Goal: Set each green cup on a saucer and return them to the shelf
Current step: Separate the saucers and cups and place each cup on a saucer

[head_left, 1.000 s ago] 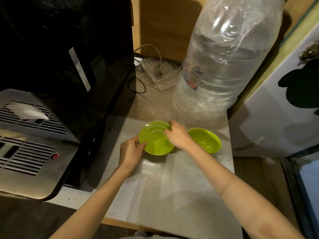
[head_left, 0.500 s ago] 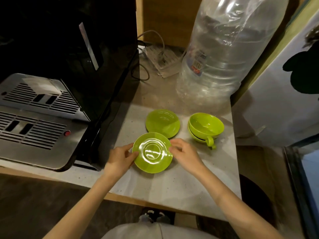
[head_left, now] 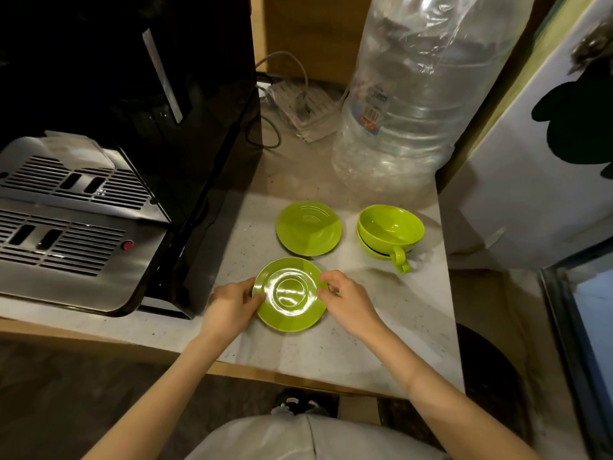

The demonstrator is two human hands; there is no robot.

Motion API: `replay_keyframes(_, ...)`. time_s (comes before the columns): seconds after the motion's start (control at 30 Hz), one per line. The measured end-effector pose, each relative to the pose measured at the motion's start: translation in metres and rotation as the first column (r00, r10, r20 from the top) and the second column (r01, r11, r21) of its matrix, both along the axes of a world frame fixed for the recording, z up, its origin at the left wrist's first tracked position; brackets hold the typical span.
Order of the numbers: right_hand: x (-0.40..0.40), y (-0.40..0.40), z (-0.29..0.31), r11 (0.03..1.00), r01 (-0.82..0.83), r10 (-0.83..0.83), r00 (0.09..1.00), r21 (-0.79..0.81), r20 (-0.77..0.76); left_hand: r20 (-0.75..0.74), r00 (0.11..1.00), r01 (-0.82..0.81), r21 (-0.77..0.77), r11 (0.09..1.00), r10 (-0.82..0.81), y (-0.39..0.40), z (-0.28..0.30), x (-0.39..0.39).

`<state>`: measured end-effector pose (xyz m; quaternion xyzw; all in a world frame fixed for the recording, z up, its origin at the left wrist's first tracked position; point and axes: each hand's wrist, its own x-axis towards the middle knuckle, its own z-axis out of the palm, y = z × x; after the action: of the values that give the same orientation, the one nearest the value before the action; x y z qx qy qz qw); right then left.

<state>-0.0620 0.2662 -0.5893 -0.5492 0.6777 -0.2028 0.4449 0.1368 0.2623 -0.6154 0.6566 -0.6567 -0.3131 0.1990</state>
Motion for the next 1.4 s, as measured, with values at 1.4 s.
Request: replay_keyframes(1.4, -0.127, -0.067, 0.036, 0.839, 0.537, -0.542, 0.815, 0.085, 0.205, -0.581, 0.810, 0.213, 0.416, 0.884, 0.078, -0.102, 0.058, -0.164)
